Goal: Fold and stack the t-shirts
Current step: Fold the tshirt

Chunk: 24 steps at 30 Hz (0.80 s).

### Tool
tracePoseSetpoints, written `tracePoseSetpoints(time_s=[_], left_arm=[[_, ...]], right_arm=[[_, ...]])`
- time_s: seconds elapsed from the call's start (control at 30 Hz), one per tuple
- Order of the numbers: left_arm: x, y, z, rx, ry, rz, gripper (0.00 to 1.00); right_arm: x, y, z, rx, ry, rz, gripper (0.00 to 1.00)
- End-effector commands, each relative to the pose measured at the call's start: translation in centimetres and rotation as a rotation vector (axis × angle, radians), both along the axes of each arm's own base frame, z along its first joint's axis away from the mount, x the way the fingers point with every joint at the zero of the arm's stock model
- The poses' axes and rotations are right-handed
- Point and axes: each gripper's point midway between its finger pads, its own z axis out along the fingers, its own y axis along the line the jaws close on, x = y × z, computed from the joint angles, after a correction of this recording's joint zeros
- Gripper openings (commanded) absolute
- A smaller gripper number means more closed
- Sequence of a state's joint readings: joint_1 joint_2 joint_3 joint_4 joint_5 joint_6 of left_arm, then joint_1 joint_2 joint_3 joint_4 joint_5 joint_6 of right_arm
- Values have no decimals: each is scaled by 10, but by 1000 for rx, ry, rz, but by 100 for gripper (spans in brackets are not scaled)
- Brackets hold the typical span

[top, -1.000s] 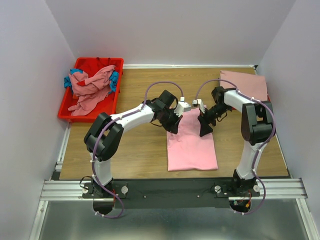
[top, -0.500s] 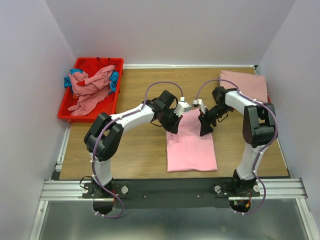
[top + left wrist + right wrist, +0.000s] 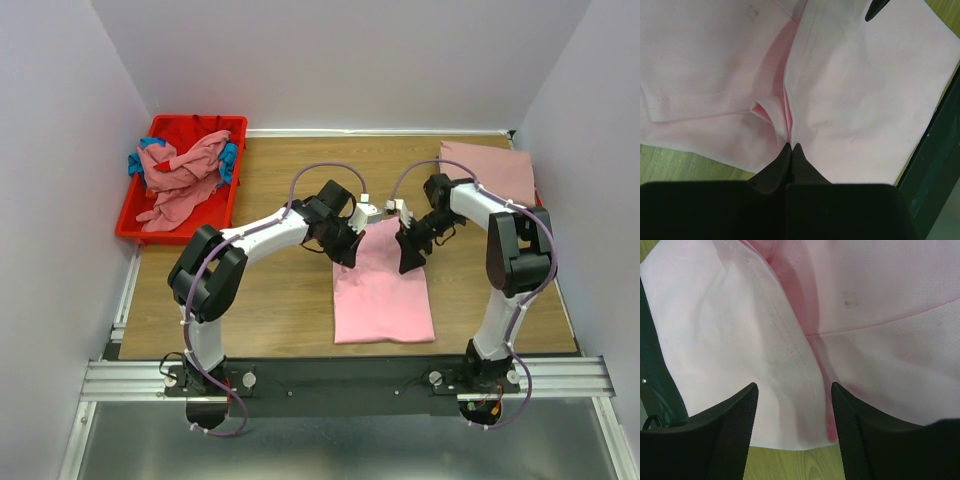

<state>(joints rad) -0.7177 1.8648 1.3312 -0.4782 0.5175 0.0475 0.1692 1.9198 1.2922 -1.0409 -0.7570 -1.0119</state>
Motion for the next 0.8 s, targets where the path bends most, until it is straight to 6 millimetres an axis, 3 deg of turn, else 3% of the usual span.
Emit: tracePoseSetpoints(time_s=[0.0,0.17,0.4,0.5,0.53,0.6,0.73,0.77], left_arm=[[0,-7,6,-26,-3,-16,0],[0,-6,5,-24,-1,-15,0],[0,-6,4,-25,0,-14,0],[0,-6,3,-25,1,-13,0],[0,-5,3,-23,2,-12,0],[1,-5,2,-24,0,-10,0],[1,-3,3,-25,-4,-5,0],[1,-3,3,-24,-3,-5,0]], right_arm=[[2,1,-9,-17,4,-7,68],[-6,2,-14,-24,19,6,65],[-18,-1,-19,-46,41,14,51],[-18,-1,-18,-49,42,5,40],[-16,-1,-16,-47,42,-1,31],[-15,0,-13,-45,37,-8,27],[-13,3,-3,-35,27,-23,1],[-12,3,0,-29,25,-26,0]])
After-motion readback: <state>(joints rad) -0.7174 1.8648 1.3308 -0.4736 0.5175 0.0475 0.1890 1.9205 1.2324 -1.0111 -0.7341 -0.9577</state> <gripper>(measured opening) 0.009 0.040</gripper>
